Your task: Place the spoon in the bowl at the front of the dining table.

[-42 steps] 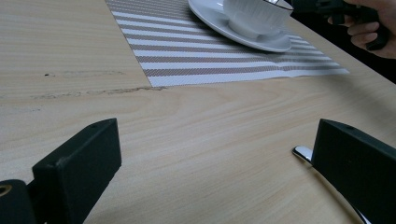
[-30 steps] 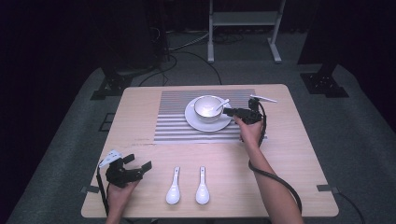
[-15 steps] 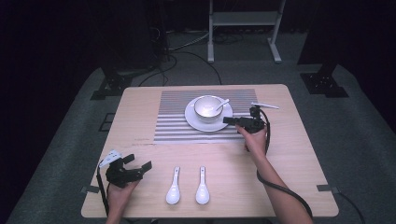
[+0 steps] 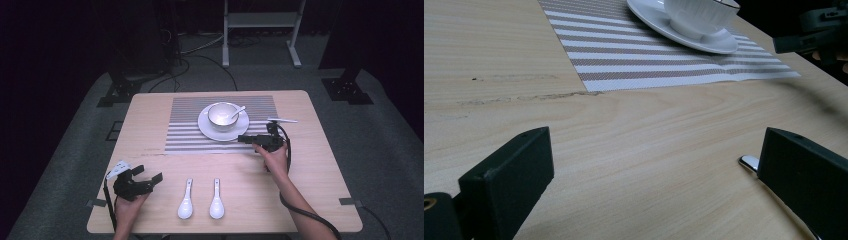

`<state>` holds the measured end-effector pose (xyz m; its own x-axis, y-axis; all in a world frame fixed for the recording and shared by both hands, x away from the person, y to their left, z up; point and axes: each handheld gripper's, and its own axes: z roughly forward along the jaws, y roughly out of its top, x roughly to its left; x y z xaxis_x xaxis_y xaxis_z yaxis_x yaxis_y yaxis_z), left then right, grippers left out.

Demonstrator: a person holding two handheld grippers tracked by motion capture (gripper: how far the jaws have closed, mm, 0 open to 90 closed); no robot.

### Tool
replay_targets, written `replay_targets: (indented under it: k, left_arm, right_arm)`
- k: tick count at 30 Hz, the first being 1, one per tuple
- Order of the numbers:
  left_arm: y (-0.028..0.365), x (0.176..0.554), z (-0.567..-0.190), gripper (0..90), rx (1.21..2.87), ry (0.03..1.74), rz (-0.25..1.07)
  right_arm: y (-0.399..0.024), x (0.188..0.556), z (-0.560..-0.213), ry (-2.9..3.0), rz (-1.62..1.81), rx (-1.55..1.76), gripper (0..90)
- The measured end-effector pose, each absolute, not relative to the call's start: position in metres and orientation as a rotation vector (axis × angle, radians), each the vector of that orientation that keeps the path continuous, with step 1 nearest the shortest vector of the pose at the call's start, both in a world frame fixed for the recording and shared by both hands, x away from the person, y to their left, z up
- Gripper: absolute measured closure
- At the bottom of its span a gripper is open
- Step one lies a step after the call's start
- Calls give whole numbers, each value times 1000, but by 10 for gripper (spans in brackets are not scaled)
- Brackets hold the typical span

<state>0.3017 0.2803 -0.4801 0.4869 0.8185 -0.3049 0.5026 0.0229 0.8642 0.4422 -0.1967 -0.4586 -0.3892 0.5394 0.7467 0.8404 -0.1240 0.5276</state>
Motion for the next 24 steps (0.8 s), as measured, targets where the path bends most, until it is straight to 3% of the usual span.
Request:
replay_targets:
  k: [24]
  left_arm:
    - [280,302,-480,3,1635,1156,363]
  right_arm:
    - [-195,405,-457,-1935,-1466,-1438,307]
